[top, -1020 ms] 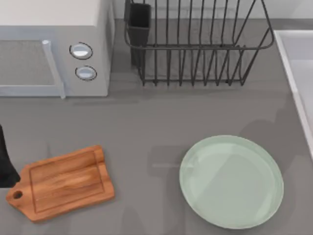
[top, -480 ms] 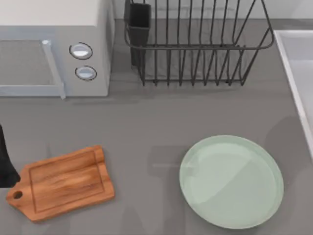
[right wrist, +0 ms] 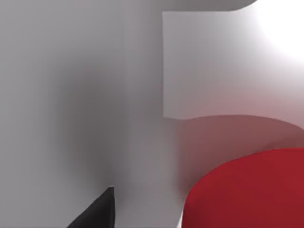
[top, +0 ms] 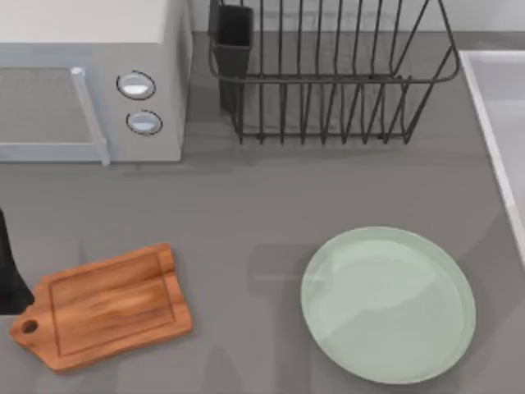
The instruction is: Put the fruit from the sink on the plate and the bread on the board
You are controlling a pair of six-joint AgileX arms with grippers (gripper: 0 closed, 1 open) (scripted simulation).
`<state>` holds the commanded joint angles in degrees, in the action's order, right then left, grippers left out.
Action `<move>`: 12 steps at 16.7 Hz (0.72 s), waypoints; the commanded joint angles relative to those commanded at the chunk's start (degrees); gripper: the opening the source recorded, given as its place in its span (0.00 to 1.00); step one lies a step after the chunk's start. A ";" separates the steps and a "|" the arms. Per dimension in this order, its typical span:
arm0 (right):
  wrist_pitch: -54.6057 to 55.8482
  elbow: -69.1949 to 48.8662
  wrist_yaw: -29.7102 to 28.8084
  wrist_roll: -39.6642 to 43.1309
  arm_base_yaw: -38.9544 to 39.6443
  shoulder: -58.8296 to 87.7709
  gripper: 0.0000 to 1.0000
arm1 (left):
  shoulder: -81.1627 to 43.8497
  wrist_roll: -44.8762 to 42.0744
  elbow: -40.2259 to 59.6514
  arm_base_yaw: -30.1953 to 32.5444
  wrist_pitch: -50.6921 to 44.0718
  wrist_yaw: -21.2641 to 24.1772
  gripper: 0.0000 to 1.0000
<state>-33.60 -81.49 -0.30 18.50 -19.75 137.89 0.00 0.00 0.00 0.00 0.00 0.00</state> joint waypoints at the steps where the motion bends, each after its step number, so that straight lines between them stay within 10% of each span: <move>1: 0.00 0.00 0.00 0.00 0.00 0.00 1.00 | 0.00 0.00 0.00 0.00 0.00 0.00 1.00; 12: 0.00 0.00 0.00 0.00 0.00 0.00 0.25 | 0.00 0.00 0.00 0.00 0.00 0.00 1.00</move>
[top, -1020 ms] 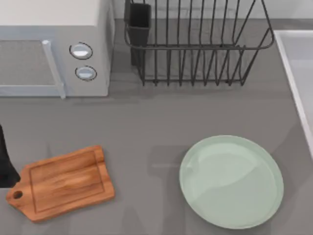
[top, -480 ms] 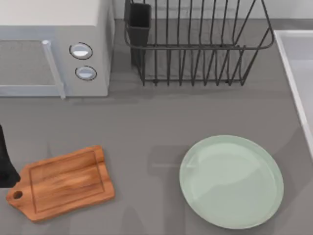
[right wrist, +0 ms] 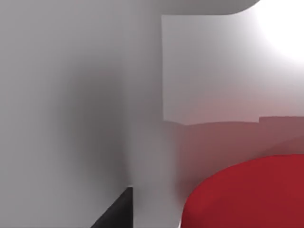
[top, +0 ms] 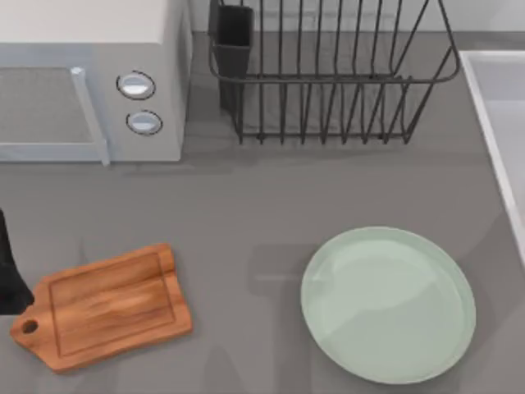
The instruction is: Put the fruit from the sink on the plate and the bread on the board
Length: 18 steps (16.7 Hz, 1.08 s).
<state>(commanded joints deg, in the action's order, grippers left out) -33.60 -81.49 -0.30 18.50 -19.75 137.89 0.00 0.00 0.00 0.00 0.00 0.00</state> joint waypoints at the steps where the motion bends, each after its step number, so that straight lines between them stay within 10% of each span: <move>1: 0.00 0.00 0.00 0.00 0.00 0.00 0.17 | 0.00 0.00 0.00 0.00 0.00 0.00 1.00; 4: 0.00 0.00 0.00 0.00 0.00 0.00 0.00 | 0.00 0.00 0.00 0.00 0.00 0.00 1.00; 18: -11.74 -4.78 0.98 -0.39 0.06 -9.00 0.00 | 0.00 0.00 0.00 0.00 0.00 0.00 1.00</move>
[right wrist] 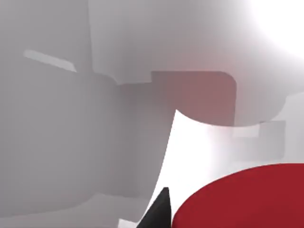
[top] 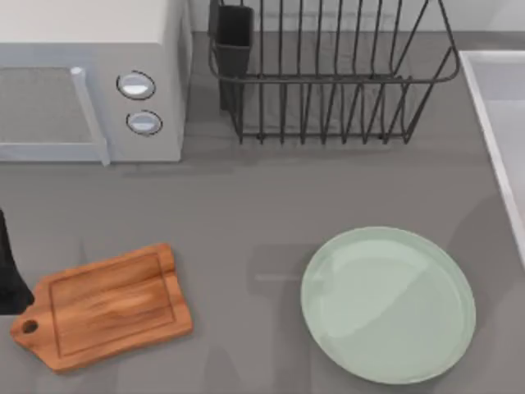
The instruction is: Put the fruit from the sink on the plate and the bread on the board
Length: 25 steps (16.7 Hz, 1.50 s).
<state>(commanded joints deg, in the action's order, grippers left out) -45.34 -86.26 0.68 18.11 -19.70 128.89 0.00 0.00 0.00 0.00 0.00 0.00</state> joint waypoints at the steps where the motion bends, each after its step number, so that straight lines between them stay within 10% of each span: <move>1: -2.79 -0.99 0.02 0.03 -0.01 -1.47 0.00 | 0.00 0.00 0.00 0.00 0.00 0.00 1.00; 12: -8.63 -4.43 -0.01 -2.91 2.81 -7.62 0.00 | 0.00 0.00 0.00 0.00 0.00 0.00 1.00; 25: -19.76 0.62 -0.46 -40.55 40.62 -21.78 0.00 | 0.00 0.00 0.00 0.00 0.00 0.00 1.00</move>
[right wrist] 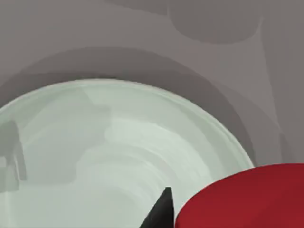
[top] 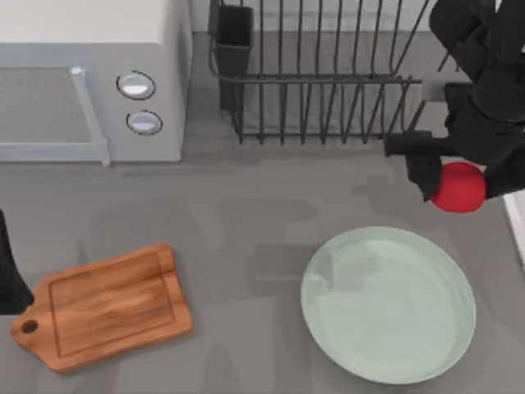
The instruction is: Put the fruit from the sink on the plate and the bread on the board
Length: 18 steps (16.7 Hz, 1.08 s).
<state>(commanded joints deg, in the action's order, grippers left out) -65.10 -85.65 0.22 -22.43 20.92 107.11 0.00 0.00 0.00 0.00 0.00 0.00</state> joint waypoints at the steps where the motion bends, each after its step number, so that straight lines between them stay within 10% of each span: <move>1: -0.94 0.60 -0.05 -2.86 2.97 -0.90 0.00 | 0.00 0.00 0.00 0.00 0.00 0.00 1.00; 12: -4.67 3.13 -0.25 -14.08 14.82 -4.36 0.00 | 0.00 0.00 0.00 0.00 0.00 0.00 1.00; 18: -4.67 3.13 -0.25 -14.08 14.82 -4.36 0.45 | 0.00 0.00 0.00 0.00 0.00 0.00 1.00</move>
<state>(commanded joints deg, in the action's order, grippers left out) -69.77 -82.52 -0.02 -36.51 35.74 102.75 0.00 0.00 0.00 0.00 0.00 0.00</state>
